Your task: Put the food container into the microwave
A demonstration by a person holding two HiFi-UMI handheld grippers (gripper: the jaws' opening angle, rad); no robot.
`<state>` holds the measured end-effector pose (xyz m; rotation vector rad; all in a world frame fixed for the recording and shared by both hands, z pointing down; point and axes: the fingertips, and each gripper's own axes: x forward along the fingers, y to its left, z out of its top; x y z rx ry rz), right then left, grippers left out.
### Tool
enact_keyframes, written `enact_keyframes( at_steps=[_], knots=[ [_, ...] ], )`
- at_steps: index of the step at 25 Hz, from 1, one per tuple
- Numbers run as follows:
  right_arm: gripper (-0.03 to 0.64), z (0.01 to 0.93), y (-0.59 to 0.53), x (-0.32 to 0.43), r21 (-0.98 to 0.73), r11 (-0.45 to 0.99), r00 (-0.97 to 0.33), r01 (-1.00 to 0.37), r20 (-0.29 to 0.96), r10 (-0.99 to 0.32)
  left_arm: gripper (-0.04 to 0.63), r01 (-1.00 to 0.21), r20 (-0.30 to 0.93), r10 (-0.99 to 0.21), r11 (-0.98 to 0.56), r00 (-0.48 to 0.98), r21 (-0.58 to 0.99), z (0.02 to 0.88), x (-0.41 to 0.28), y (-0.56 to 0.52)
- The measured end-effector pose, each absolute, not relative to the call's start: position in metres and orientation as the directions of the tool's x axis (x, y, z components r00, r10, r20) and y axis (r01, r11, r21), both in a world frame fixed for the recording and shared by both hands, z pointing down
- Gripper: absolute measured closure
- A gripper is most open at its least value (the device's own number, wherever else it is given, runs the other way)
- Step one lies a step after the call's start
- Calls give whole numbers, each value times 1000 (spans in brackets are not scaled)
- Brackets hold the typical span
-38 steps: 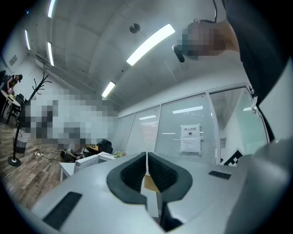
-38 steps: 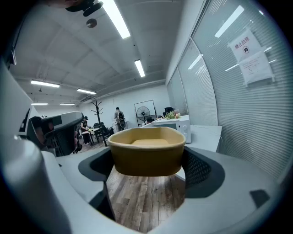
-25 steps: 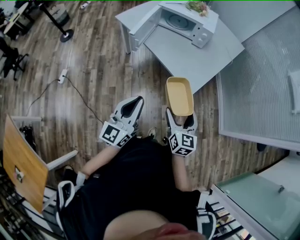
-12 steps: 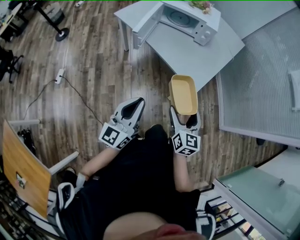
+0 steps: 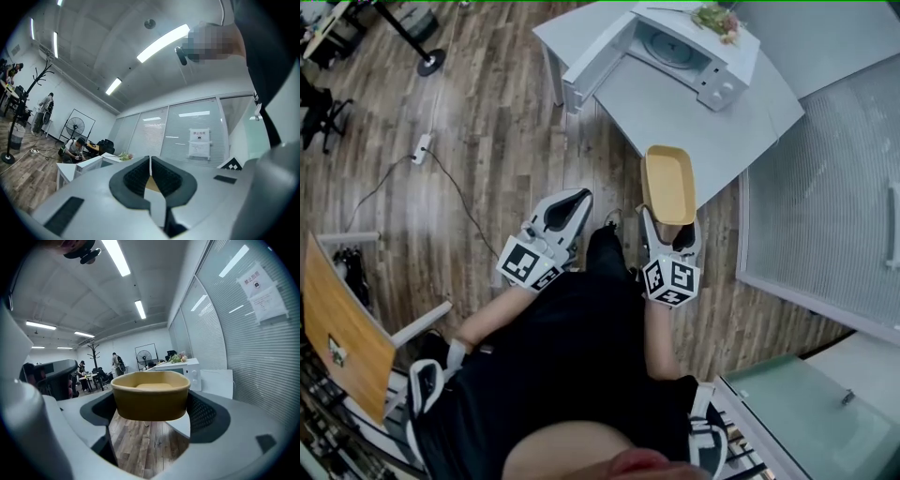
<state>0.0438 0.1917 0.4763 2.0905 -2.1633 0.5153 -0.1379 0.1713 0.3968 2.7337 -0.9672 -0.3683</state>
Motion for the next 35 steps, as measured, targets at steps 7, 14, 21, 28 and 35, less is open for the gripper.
enact_keyframes(
  at_steps=[7, 14, 21, 28, 35],
  knots=[
    [132, 477, 80, 99, -178, 98, -147, -979, 293, -945, 563, -607, -163, -661, -743, 733, 283, 386, -63, 69],
    [130, 486, -16, 140, -176, 145, -194, -974, 304, -933, 563, -635, -155, -686, -721, 711, 278, 384, -15, 1],
    [132, 532, -95, 161, -173, 135, -190, -976, 356, -915, 563, -632, -168, -680, -729, 714, 263, 397, 8, -70],
    [130, 573, -185, 166, -147, 102, -153, -984, 397, -905, 563, -624, -172, -673, -735, 719, 267, 408, 16, -144],
    [130, 619, -278, 176, -101, 56, -93, -993, 416, -905, 563, -614, -153, -675, -727, 722, 308, 429, 17, -196]
  ],
)
